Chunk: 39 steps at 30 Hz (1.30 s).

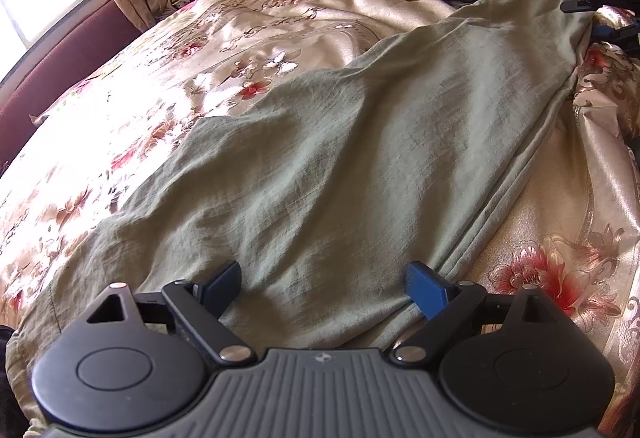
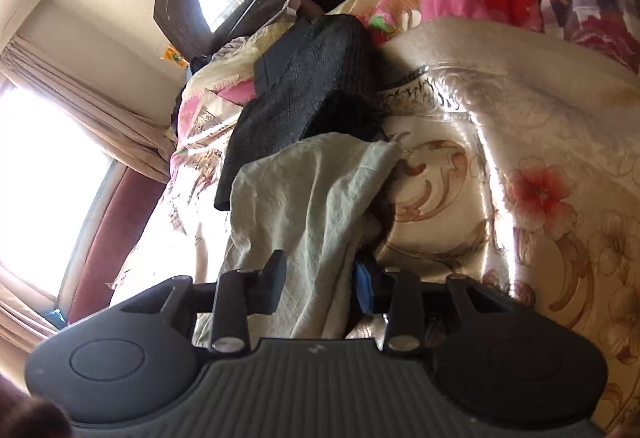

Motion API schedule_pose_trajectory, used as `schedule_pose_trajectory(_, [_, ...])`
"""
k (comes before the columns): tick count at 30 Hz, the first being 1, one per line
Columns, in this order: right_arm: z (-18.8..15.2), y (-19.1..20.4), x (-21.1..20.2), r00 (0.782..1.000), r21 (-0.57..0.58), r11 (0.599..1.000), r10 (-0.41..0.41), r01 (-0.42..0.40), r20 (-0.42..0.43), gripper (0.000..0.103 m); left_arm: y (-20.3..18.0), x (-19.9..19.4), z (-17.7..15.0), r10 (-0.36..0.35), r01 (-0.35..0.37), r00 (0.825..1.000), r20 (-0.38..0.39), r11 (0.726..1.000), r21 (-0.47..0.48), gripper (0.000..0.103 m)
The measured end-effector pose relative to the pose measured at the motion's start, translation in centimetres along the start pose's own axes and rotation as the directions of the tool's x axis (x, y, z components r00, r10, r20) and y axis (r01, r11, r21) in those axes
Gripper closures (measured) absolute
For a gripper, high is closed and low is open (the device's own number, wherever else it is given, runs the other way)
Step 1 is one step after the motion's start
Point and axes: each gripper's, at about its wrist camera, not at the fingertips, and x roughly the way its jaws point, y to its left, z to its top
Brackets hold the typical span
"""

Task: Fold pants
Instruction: 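Grasp the pants' leg end with the right gripper and lift it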

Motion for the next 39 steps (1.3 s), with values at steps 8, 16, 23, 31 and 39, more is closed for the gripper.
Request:
schedule_pose_trajectory(8, [0.1,-1.0,-0.7,0.968,0.129,0.960,0.241,-0.249,0.073,0.071,-0.4,0.1,0.1,0.011,-0.011,1.000,-0.001,1.000,0.013,0.000])
schedule_pose_trajectory(16, [0.9,-2.3,2.1,0.988,0.252,0.956,0.141,-0.152,0.059,0.098,-0.4,0.1,0.2,0.015,-0.015,1.000,-0.003,1.000,0.018,0.000])
schedule_pose_trajectory(23, [2.1,4.1,-2.1,0.981,-0.018,0.988,0.155,-0.154,0.117,0.098,-0.1,-0.2,-0.5,-0.002,0.002,0.999,0.034,1.000,-0.010,0.000])
schedule_pose_trajectory(31, [-9.4,22.6,-1.2,0.959,-0.680,0.680,0.244,-0.276,-0.145,0.098,2.3,-3.6,-3.7,-0.022,0.032,0.994,0.104,0.995,-0.095,0.000])
schedule_pose_trajectory(39, [-30.8,30.2,1.3,0.904,-0.904,0.066,0.100,-0.422,-0.415,0.099,4.8,-8.0,-9.7,0.075,-0.049,0.987,0.145,0.983,-0.178,0.000])
